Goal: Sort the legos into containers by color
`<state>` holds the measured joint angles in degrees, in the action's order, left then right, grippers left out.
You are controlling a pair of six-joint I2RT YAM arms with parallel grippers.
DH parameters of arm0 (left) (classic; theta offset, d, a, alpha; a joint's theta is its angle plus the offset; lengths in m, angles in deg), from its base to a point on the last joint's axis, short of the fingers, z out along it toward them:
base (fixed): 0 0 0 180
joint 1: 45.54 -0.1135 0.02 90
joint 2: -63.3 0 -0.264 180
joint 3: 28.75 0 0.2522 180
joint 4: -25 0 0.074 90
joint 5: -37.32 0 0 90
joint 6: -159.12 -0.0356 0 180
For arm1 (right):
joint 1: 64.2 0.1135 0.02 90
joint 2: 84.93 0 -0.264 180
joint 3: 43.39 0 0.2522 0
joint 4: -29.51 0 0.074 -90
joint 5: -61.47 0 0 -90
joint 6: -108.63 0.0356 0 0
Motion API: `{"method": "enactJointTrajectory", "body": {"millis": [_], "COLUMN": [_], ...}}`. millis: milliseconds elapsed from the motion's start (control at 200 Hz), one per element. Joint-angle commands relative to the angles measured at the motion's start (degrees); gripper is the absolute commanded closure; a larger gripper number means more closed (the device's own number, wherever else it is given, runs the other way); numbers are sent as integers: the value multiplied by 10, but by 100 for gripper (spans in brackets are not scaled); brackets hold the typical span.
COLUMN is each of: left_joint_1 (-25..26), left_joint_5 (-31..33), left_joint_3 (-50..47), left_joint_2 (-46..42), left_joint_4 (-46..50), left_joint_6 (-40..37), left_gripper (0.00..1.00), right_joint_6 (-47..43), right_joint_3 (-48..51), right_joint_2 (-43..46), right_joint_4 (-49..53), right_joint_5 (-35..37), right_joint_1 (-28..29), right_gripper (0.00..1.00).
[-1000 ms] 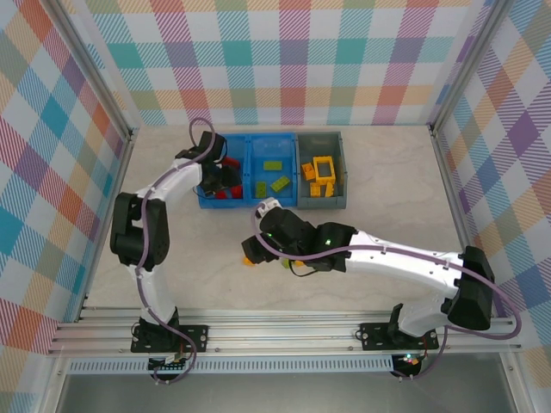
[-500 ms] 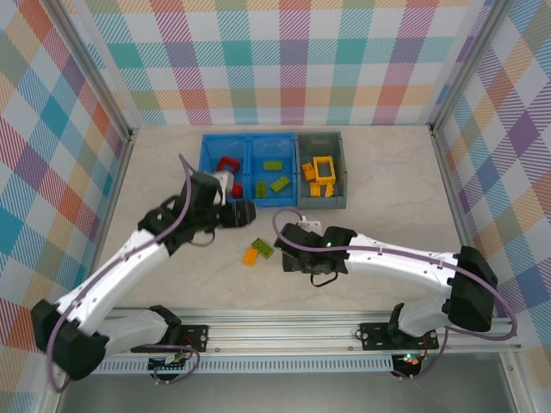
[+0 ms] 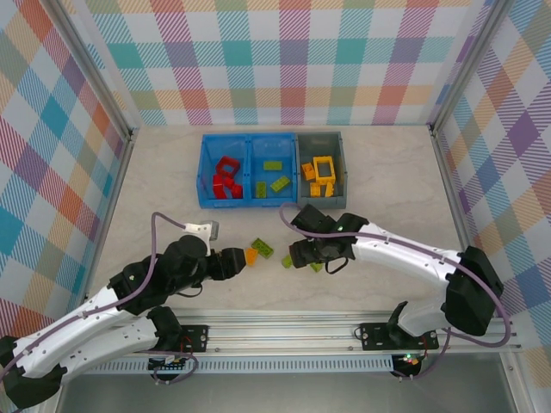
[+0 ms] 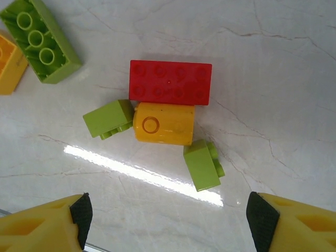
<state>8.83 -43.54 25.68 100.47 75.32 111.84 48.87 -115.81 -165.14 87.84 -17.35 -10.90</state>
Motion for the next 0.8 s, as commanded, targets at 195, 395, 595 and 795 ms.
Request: {"method": "enactJointTrajectory", "body": {"millis": [195,395,595,795], "left_joint_1": [11,11,11,10], "left_joint_5": [197,237,241,249], "left_joint_3": [53,82,94,107], "left_joint_2": [-74,-120,-148,-167], "left_joint_4": [162,207,204,215], "left_joint_6": [83,62,12,1], "left_gripper": [32,32,31,31], "right_joint_6": [-41,228,364,420], "right_joint_3": [-149,-273,-352,-392], "right_joint_2": [-158,-272,-366,-415], "right_joint_4": [-9,42,43,48], "right_joint_5": [-49,-9,-45,-45], "right_joint_1": [79,115,116,112], "right_gripper": [24,29,27,27]}}
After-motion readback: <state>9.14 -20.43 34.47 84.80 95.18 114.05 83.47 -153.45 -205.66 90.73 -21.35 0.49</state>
